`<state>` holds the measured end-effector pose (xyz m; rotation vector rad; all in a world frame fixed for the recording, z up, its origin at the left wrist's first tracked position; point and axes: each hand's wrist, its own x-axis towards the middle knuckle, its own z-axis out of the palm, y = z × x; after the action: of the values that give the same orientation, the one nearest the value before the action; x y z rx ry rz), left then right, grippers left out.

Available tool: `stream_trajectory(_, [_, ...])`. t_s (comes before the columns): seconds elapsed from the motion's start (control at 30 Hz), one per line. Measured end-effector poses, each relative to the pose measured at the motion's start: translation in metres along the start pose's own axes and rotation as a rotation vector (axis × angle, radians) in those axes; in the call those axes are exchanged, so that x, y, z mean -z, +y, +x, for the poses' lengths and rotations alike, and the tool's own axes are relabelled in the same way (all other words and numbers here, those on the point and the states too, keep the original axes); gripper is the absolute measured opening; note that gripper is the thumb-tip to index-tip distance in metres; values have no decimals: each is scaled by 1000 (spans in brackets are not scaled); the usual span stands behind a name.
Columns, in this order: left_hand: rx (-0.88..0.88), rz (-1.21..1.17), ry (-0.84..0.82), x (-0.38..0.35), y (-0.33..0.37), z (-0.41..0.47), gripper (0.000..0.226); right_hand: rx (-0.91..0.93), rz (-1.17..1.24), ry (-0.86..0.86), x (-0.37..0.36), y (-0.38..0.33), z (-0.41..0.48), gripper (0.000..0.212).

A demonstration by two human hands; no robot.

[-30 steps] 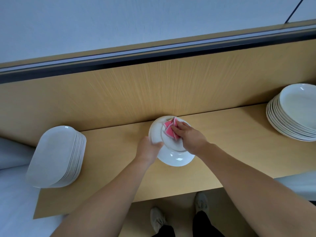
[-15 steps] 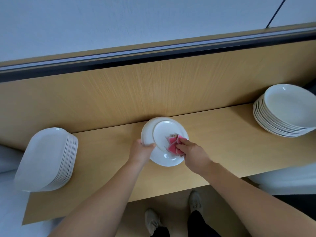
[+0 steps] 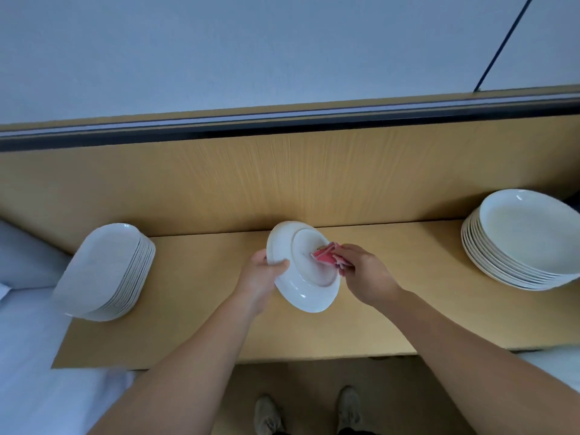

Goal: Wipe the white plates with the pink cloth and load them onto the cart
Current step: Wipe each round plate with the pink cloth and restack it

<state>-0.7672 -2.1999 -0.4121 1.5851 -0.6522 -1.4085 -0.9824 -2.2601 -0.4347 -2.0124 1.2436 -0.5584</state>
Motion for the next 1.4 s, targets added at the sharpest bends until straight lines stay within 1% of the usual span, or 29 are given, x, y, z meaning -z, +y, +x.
stream_trajectory(0.1, [-61, 62, 15, -14, 8, -13, 28, 71, 44, -12, 18, -5, 2, 39])
stream_trajectory(0.17, [-74, 86, 86, -20, 12, -22, 33, 61, 74, -39, 25, -3, 6, 44])
stream_trajectory(0.23, [-104, 143, 169, -24, 18, -33, 28, 62, 106, -51, 27, -2, 10, 50])
stream_trajectory(0.33, [-179, 368, 286, -25, 27, -48, 26, 95, 146, -51, 31, -12, 12, 55])
stream_trajectory(0.4, [-226, 549, 339, -21, 31, -56, 30, 131, 183, -64, 35, -24, 10, 58])
stream_trajectory(0.5, [-259, 740, 399, -11, 29, -66, 35, 163, 217, -103, 34, -34, 11, 65])
stream_trajectory(0.57, [-268, 851, 458, -4, 25, -71, 39, 144, 217, -125, 30, -35, 14, 64])
stream_trajectory(0.67, [-254, 986, 504, 10, 16, -77, 43, 112, 211, -142, 24, -38, 17, 53])
stream_trajectory(0.73, [-237, 1049, 526, 21, 8, -80, 43, 94, 232, -151, 20, -42, 17, 47])
stream_trajectory(0.8, [-224, 1068, 548, 35, -1, -82, 43, 65, 250, -150, 13, -46, 18, 46])
stream_trajectory(0.93, [-179, 1139, 522, 61, -15, -80, 45, 40, 226, -167, -1, -62, 21, 49])
stream_trajectory(1.03, [-156, 1195, 476, 79, -23, -78, 48, 23, 230, -179, -15, -76, 22, 57])
stream_trajectory(1.07, [-151, 1221, 456, 84, -25, -77, 49, 14, 228, -182, -20, -79, 22, 56])
stream_trajectory(1.17, [-150, 1297, 392, 98, -32, -69, 54, -16, 204, -185, -34, -85, 23, 46])
stream_trajectory(1.3, [-141, 1361, 321, 115, -43, -56, 56, -65, 214, -163, -48, -92, 23, 49])
stream_trajectory(1.4, [-131, 1399, 289, 125, -49, -46, 53, -115, 220, -132, -56, -93, 24, 43])
